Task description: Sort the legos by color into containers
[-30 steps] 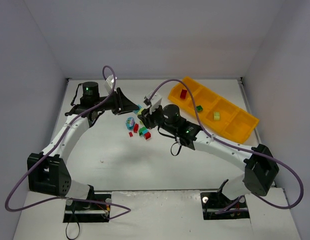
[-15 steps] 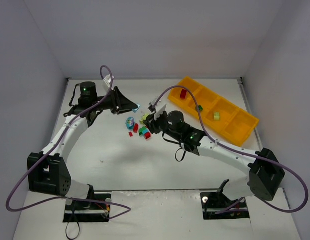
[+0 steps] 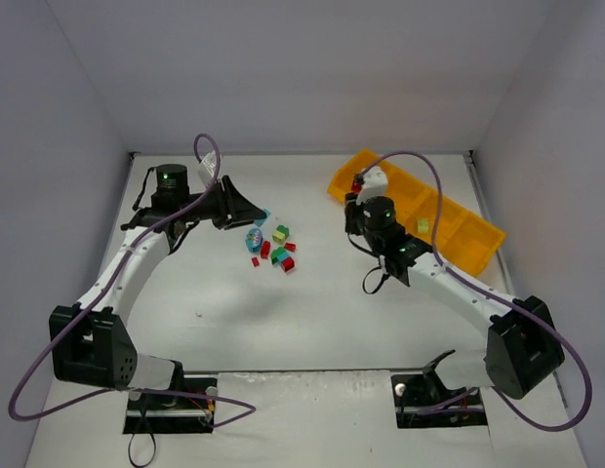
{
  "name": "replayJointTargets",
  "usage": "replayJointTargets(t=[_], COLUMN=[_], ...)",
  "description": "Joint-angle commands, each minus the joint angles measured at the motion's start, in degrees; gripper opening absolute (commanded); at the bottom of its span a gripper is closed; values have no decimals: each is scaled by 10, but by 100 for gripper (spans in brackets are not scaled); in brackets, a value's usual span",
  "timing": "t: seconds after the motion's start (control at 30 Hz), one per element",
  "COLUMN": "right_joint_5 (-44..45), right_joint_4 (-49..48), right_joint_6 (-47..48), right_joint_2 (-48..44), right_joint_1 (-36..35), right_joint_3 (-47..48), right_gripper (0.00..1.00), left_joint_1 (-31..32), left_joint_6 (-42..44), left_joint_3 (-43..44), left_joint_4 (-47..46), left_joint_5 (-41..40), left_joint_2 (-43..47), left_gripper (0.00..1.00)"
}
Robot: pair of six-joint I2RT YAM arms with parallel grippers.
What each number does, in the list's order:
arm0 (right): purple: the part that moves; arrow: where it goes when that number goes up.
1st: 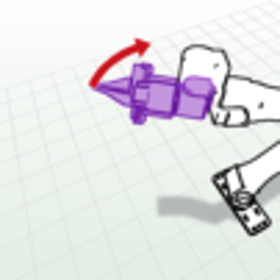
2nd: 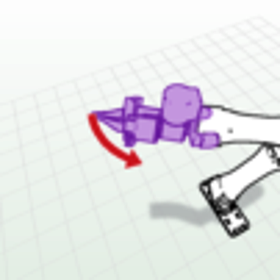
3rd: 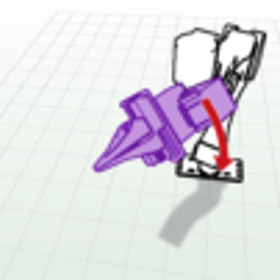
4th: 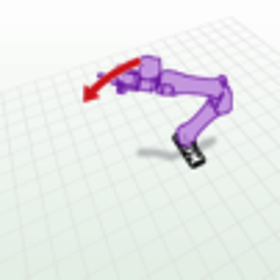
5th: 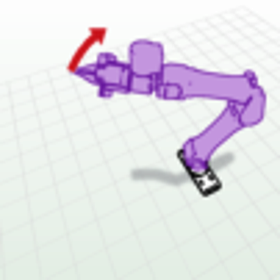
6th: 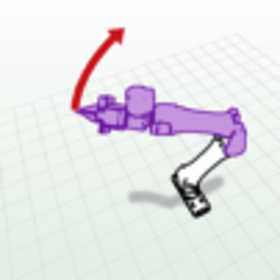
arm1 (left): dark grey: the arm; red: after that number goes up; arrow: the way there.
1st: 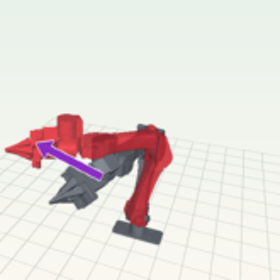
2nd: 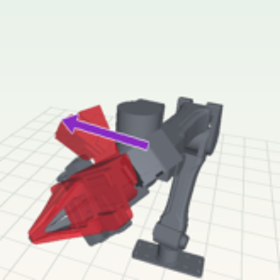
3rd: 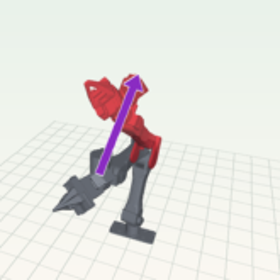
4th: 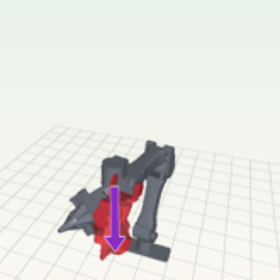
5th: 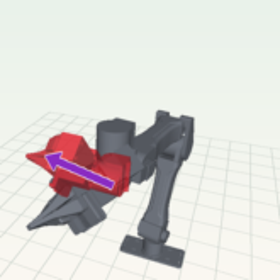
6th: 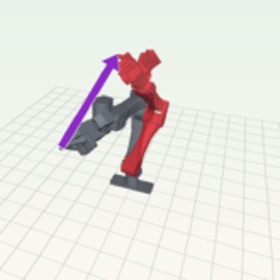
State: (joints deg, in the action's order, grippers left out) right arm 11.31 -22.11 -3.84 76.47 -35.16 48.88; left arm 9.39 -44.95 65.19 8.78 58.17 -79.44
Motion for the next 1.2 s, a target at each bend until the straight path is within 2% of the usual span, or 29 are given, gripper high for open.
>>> replayJointTargets(t=[0.0, 0.13, 0.3, 0.43, 0.6, 0.73, 0.9, 1.1, 1.17], right_joint_5=[93, 100, 43, 21, -8, -12, -9, -36, -38], right_joint_4=[41, 80, 126, 134, 156, 163, 165, 163, 164], right_joint_6=[-97, -151, -194, -218, -231, -231, -228, -214, -199], right_joint_2=[-27, -20, 44, 91, 170, 198, 189, 141, 119], right_joint_1=[79, 176, 298, 335, 349, 365, 365, 364, 363], right_joint_3=[4, 5, 45, 77, 128, 153, 148, 137, 137], right_gripper=[0, 0, 0, 5, 10, 26, 42, 46, 50], left_joint_1=[-2, -1, 5, 11, 20, 31, 39, 49, 54], left_joint_6=[75, 115, 152, 166, 175, 180, 177, 166, 162], left_joint_3=[26, 19, 11, 7, 6, 7, 5, 5, 9], left_joint_4=[54, 113, 155, 177, 185, 185, 181, 165, 161], left_joint_5=[-40, -80, -118, -140, -161, -173, -183, -184, -184], left_joint_2=[51, 72, 96, 109, 118, 126, 133, 129, 124], left_gripper=[1, 1, 1, 1, 1, 1, 1, 1, 1])
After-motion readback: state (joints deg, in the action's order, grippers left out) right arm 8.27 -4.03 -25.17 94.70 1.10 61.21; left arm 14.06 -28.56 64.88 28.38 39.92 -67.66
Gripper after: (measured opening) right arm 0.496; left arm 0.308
